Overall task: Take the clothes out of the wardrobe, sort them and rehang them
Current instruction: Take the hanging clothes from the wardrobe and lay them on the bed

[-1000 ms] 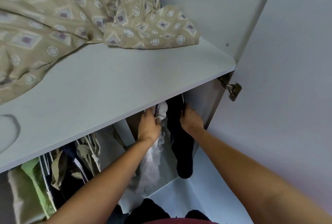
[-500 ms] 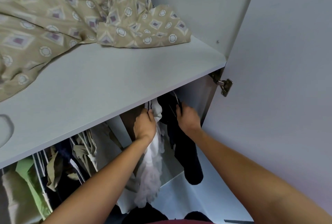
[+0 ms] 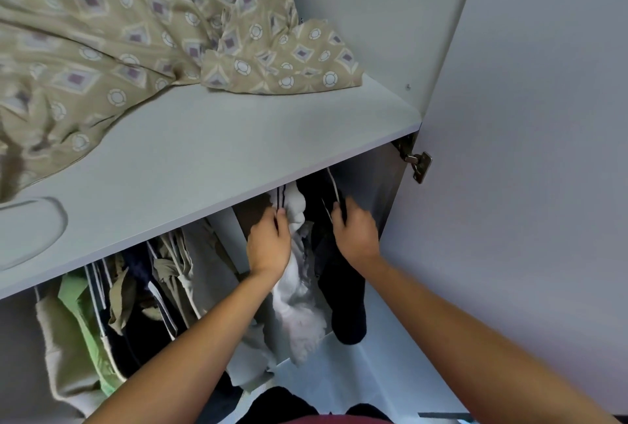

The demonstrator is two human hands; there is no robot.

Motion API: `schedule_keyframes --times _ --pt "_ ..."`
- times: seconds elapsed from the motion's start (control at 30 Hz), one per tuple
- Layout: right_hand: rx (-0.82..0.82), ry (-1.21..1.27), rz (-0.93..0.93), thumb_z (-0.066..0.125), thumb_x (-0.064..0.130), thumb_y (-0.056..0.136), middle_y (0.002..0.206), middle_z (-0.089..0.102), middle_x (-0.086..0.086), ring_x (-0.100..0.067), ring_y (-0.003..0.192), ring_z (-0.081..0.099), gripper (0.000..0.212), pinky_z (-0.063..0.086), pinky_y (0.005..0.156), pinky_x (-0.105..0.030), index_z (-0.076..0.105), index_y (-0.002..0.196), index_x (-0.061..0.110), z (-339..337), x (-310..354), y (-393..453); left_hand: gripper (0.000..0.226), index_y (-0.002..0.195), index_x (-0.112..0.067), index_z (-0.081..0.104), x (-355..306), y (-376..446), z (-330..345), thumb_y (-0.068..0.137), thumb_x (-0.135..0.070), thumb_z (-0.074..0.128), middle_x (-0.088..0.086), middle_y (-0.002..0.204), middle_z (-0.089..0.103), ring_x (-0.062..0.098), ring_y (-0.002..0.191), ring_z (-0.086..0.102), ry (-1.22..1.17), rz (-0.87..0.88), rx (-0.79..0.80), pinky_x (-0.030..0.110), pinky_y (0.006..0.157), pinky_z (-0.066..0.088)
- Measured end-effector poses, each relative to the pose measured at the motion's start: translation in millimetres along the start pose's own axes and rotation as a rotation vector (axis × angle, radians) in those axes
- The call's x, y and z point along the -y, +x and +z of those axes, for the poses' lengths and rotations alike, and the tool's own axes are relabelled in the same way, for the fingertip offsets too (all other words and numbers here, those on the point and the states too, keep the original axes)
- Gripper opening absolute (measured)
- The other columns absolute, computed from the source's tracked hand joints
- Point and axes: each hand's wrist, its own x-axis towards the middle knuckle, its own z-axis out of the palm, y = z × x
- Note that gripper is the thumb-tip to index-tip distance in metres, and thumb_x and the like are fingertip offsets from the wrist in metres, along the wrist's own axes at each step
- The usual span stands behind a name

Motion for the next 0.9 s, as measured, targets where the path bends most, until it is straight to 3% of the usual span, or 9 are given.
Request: schedule_keyframes --times 0.13,0.27,0.43,0.57,0.67,0.8,0.9 --pt "0.045 0.002 0.000 0.048 0.033 0.108 0.065 0.055 -0.008 -0.030 0.058 0.058 0.030 0.051 0.054 -0.045 0.049 0.086 0.013 -1.9 -9.1 -27.1 0.045 0.070 -0.019 0.043 2.2 -31.8 -11.1 0.110 -0.038 0.042 0.002 0.057 0.051 0.021 0.056 0.053 0.026 -0.064 0.001 0.035 0.054 0.032" --pt "0.152 0.028 -0.022 0.047 0.038 0.106 0.068 0.059 -0.005 -0.031 0.066 0.062 0.030 0.051 0.060 -0.043 0.050 0.085 0.017 -10.7 -17.2 -58.8 0.045 0.070 -0.017 0.044 4.6 -75.2 -16.0 0.110 -0.038 0.044 0.000 0.056 0.052 0.023 0.057 0.053 0.029 -0.102 -0.017 0.037 0.056 0.036" --pt "0.272 0.079 -0.078 0.050 0.036 0.106 0.067 0.059 -0.006 -0.030 0.065 0.059 0.028 0.044 0.057 -0.040 0.047 0.083 0.022 -29.3 -20.5 -110.7 0.040 0.076 -0.019 0.044 0.9 -154.5 -24.8 0.111 -0.039 0.044 0.001 0.061 0.053 0.018 0.059 0.055 -0.012 -0.121 -0.020 0.041 0.062 0.045" --pt "0.435 0.193 -0.104 0.049 0.042 0.106 0.065 0.056 0.006 -0.018 0.061 0.058 0.026 0.043 0.053 -0.035 0.051 0.084 0.029 -45.9 -26.5 -161.8 0.041 0.075 -0.020 0.044 -3.4 -217.2 -44.1 0.111 -0.040 0.044 -0.004 0.061 0.048 0.013 0.057 0.048 -0.039 -0.160 -0.097 0.031 0.056 0.037" --pt "0.537 0.225 -0.147 0.051 0.036 0.107 0.062 0.053 0.008 -0.008 0.055 0.053 0.026 0.035 0.049 -0.019 0.053 0.084 0.026 -63.1 -19.4 -203.5 0.045 0.073 -0.014 0.043 -1.0 -264.5 -62.9 0.110 -0.040 0.047 -0.005 0.057 0.042 0.012 0.053 0.040 -0.021 -0.231 -0.140 0.033 0.055 0.035" --pt "0.625 0.236 -0.198 0.052 0.031 0.108 0.059 0.052 0.006 -0.003 0.056 0.056 0.023 0.038 0.048 -0.018 0.058 0.087 0.023 -76.7 -5.3 -250.3 0.046 0.072 -0.009 0.043 8.9 -325.3 -85.6 0.109 -0.035 0.051 0.000 0.056 0.040 0.009 0.053 0.036 -0.040 -0.271 -0.212 0.037 0.056 0.035" --pt "0.659 0.247 -0.233 0.054 0.031 0.107 0.059 0.056 0.003 -0.010 0.056 0.056 0.022 0.037 0.048 -0.021 0.064 0.089 0.024 -77.4 0.0 -281.7 0.048 0.070 -0.008 0.042 16.7 -363.3 -98.0 0.108 -0.034 0.053 -0.003 0.056 0.037 0.010 0.053 0.034 -0.052 -0.306 -0.260 0.040 0.056 0.036"
